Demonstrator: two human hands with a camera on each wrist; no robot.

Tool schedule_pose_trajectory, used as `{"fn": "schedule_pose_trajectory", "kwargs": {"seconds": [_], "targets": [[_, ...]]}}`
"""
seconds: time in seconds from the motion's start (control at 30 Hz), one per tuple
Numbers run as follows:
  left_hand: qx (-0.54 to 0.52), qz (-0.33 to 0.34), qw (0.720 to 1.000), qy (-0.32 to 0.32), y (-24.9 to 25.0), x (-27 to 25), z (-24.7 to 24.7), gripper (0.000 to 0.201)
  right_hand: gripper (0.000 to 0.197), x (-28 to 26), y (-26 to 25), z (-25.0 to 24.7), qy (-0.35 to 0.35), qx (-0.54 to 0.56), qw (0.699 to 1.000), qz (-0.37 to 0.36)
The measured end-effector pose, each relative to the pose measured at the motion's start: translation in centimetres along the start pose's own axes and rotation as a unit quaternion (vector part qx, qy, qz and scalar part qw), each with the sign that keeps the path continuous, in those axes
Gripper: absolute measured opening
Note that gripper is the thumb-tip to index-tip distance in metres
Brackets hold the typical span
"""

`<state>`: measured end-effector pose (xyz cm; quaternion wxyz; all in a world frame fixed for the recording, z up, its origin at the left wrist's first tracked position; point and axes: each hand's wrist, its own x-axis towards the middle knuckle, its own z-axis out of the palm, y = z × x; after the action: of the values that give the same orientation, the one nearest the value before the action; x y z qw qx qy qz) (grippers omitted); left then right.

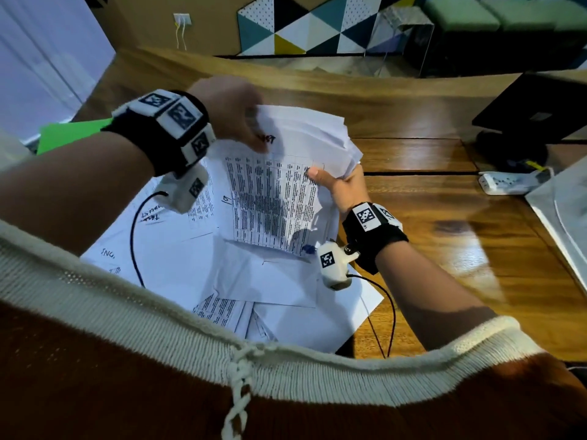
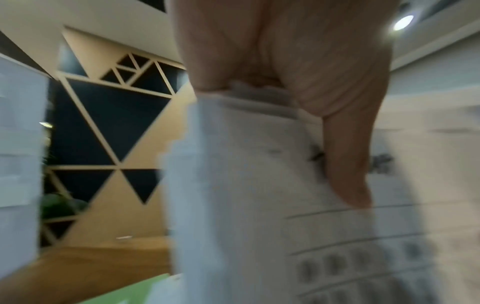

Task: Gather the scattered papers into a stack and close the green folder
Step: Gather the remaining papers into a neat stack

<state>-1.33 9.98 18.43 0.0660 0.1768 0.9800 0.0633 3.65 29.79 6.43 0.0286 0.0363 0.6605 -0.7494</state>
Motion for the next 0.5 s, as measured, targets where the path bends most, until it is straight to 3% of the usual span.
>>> {"fn": "schedule_pose_trajectory", "kwargs": {"seconds": [0.1,0.17,0.2,0.3,0.33,0.37,0.43,0.5], "targets": [[-0.072,-0.048,0.996,0.028,-2.8,-0.5,0.2,0.031,0.031,0.4,-0.1,-0.3,0.001,0.020,1.000,0.001],[-0.222,-0.066,0.971,0.060,-4.9,-0.9,0.8,0.031,0.027,0.7,0.1,-0.4,0.013,0.026,1.000,0.003],[-0.328,-0.071,0.938,0.085,-5.6,-1.3,1.3,0.022,0.024,0.9,0.2,-0.4,0.022,0.027,0.999,0.001],[-0.583,-0.127,0.791,0.137,-6.7,-2.0,4.5,0.024,0.021,1.4,0.3,-0.5,0.049,0.041,0.998,-0.008],[-0.623,-0.151,0.755,0.136,-6.7,-2.1,6.0,0.025,0.022,1.5,0.2,-0.4,0.055,0.050,0.997,-0.012],[-0.642,-0.165,0.737,0.132,-6.3,-2.0,7.2,0.026,0.023,1.7,0.1,-0.3,0.059,0.058,0.996,-0.017],[-0.636,-0.179,0.734,0.156,-5.8,-1.6,9.0,0.027,0.024,1.8,-0.6,0.1,0.060,0.066,0.995,-0.037],[-0.607,-0.174,0.743,0.221,-5.1,-1.4,9.5,0.031,0.028,2.0,-1.3,0.1,0.060,0.063,0.994,-0.061]]}}
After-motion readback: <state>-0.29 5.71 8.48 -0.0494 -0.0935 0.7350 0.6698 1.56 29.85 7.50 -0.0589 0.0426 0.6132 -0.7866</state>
